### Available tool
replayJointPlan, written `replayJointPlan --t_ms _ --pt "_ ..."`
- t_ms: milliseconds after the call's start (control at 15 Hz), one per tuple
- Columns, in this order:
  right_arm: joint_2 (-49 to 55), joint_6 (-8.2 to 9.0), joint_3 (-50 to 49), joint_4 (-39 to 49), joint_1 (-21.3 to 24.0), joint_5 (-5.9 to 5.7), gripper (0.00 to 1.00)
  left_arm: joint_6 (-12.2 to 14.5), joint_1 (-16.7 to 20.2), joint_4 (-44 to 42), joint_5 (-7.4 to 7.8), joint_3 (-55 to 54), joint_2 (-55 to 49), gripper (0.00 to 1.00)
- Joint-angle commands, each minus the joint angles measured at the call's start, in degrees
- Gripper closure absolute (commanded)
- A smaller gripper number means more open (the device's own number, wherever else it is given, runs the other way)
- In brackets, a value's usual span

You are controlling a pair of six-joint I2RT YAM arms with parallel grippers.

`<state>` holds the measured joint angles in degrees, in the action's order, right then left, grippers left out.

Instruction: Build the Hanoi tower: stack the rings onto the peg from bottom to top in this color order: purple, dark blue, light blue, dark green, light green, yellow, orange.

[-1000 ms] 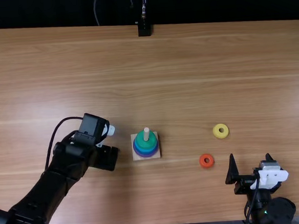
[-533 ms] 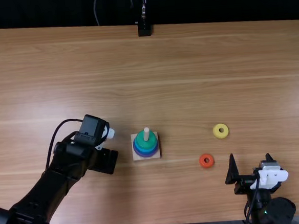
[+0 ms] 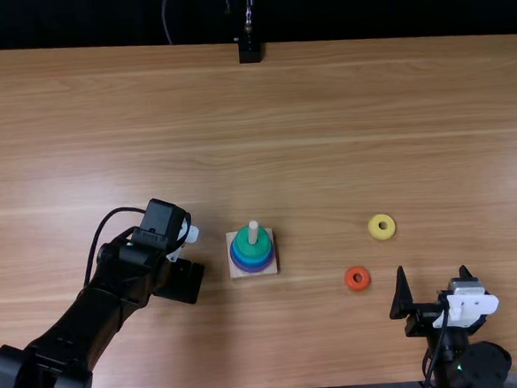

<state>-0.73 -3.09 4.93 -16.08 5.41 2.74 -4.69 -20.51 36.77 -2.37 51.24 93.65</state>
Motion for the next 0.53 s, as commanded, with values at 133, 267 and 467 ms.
replayJointPlan --t_ms 133,267,467 --pt "0.73 -0.18 -4.05 -4.45 0.39 -0.32 0.00 0.26 0.65 0.25 0.37 -0.88 0.48 0.69" --pt "0.73 -0.18 -4.05 -4.45 0.39 -0.21 0.00 0.15 0.65 0.25 0.37 -0.97 0.40 1.00" --pt "0.73 -0.18 -4.05 -4.45 0.39 -0.32 0.00 0.47 0.74 0.35 0.16 -0.09 -0.04 1.00"
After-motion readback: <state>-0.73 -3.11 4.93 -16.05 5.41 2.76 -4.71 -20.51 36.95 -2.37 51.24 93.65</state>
